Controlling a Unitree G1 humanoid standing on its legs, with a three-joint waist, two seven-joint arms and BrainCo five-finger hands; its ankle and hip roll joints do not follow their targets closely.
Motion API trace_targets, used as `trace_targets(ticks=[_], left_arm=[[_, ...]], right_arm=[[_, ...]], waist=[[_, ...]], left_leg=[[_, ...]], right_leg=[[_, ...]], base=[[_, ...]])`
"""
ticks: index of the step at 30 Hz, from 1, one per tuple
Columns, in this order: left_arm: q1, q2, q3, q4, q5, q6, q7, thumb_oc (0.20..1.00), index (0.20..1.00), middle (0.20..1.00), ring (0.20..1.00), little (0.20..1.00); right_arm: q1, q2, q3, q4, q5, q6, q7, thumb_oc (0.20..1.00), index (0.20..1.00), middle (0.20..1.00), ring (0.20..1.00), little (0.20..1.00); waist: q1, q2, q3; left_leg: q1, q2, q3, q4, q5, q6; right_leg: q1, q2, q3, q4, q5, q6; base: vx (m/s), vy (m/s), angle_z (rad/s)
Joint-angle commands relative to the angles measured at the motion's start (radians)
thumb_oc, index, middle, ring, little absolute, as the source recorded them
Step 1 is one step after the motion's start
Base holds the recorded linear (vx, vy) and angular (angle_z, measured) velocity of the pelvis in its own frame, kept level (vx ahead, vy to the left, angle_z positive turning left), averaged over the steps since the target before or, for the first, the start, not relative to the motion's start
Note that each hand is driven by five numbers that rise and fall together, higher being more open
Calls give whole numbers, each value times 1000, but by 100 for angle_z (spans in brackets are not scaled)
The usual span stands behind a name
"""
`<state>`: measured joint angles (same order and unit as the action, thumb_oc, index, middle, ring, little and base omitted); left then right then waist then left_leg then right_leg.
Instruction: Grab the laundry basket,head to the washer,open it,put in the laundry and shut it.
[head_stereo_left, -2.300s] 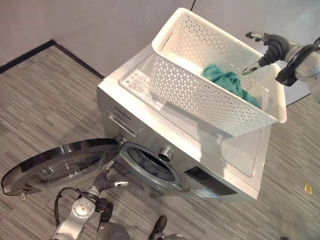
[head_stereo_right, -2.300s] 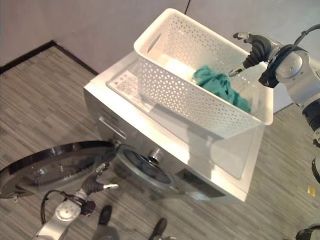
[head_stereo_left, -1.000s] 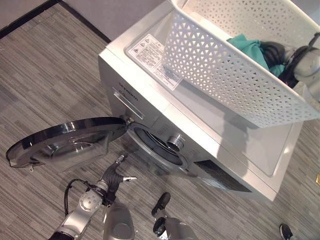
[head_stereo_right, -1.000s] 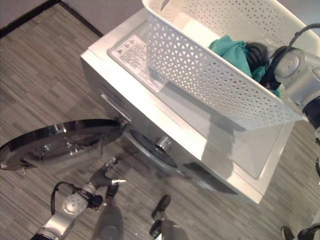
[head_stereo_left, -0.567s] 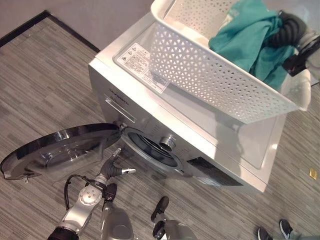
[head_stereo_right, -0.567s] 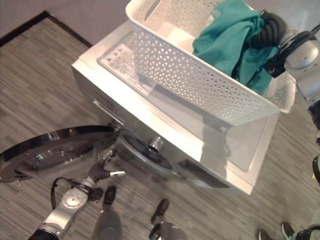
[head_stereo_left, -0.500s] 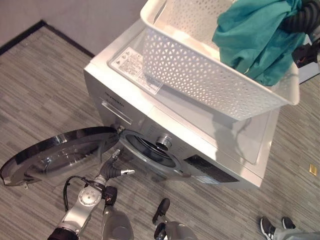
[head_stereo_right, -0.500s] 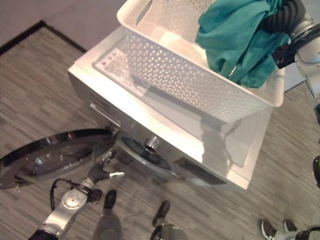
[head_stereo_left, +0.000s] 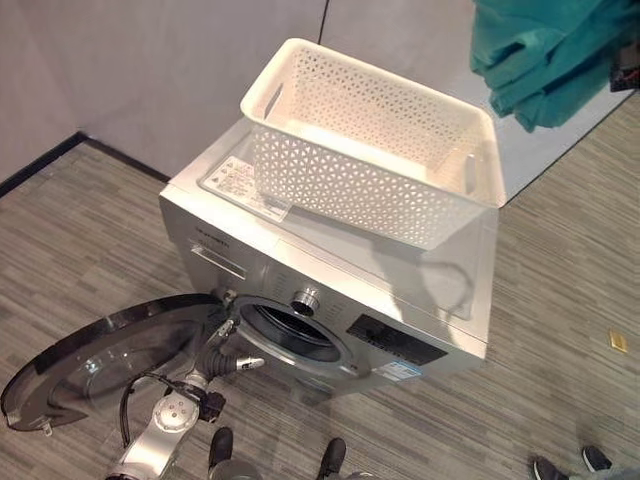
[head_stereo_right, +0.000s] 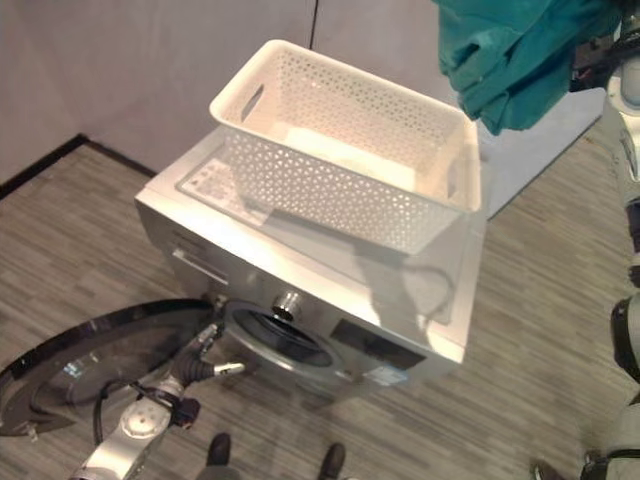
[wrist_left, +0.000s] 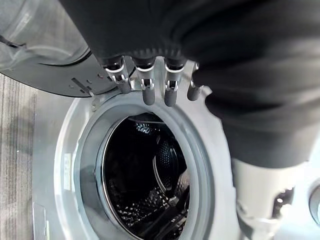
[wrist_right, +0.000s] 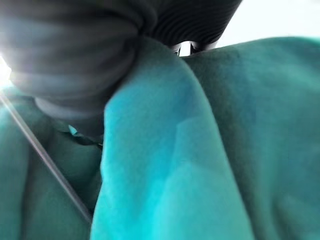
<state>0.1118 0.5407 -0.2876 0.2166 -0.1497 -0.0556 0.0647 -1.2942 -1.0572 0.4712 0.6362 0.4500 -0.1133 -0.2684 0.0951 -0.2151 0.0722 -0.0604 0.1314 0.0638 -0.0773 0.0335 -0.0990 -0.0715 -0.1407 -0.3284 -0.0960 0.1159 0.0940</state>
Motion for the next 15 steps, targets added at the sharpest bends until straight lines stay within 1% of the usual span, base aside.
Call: trace_targets(ticks=[1, 2, 4, 8, 10, 13, 14, 15], left_arm=[[-60, 24, 1, -17, 10, -38, 33, 1000, 1000, 1000, 1000, 1000], [-60, 24, 1, -17, 10, -38, 34, 1000, 1000, 1000, 1000, 1000], [-63, 21, -5, -15, 13, -40, 39, 1000, 1000, 1000, 1000, 1000], [-68, 5, -7, -10, 24, -42, 51, 1000, 1000, 1000, 1000, 1000], [-68, 0, -8, -8, 27, -43, 51, 1000, 1000, 1000, 1000, 1000], [-62, -25, -4, -2, 30, -45, 58, 1000, 1000, 1000, 1000, 1000], [-61, -24, -4, -2, 30, -45, 58, 1000, 1000, 1000, 1000, 1000], [-60, -32, 2, -1, 33, -44, 59, 1000, 1000, 1000, 1000, 1000]], right_arm=[[-140, -15, -86, 27, -69, -65, -174, 200, 200, 200, 200, 200], [-139, -14, -87, 25, -71, -64, -176, 200, 200, 200, 200, 200], [-146, -25, -113, 23, -88, -68, -224, 200, 200, 200, 200, 200], [-99, -87, -178, -16, -172, -59, -299, 200, 200, 200, 200, 200], [-67, -100, -204, -36, -186, -56, -307, 200, 200, 200, 200, 200], [44, -136, -287, -64, -221, -49, -334, 200, 200, 200, 200, 200], [53, -135, -295, -69, -223, -48, -335, 200, 200, 200, 200, 200], [85, -141, -313, -85, -238, -44, -336, 200, 200, 200, 200, 200]], waist=[[11, -8, -17], [11, -8, -17], [11, -2, -22], [-1, 15, -30], [-3, 18, -30], [-21, 36, -28], [-19, 35, -29], [-28, 44, -28]], left_leg=[[53, -29, -44, -7, -106, 84], [53, -28, -43, -7, -106, 84], [61, -29, -39, -6, -109, 85], [72, -32, -33, -7, -111, 86], [75, -32, -31, -7, -113, 87], [87, -34, -16, -6, -117, 89], [87, -33, -15, -6, -117, 89], [90, -35, -10, -6, -118, 90]], right_leg=[[100, -5, 8, 13, -91, 60], [101, -4, 9, 12, -91, 59], [103, -5, 15, 10, -89, 60], [106, -7, 23, 10, -88, 61], [107, -7, 27, 10, -88, 61], [104, -10, 41, 10, -84, 63], [104, -10, 43, 10, -84, 63], [102, -11, 49, 9, -83, 64]], base=[[1, 12, -8], [7, 10, -10], [5, 7, -11], [0, 17, -7], [-8, 10, -4], [-26, 13, -4], [-12, 12, -14], [-19, 18, -21]])
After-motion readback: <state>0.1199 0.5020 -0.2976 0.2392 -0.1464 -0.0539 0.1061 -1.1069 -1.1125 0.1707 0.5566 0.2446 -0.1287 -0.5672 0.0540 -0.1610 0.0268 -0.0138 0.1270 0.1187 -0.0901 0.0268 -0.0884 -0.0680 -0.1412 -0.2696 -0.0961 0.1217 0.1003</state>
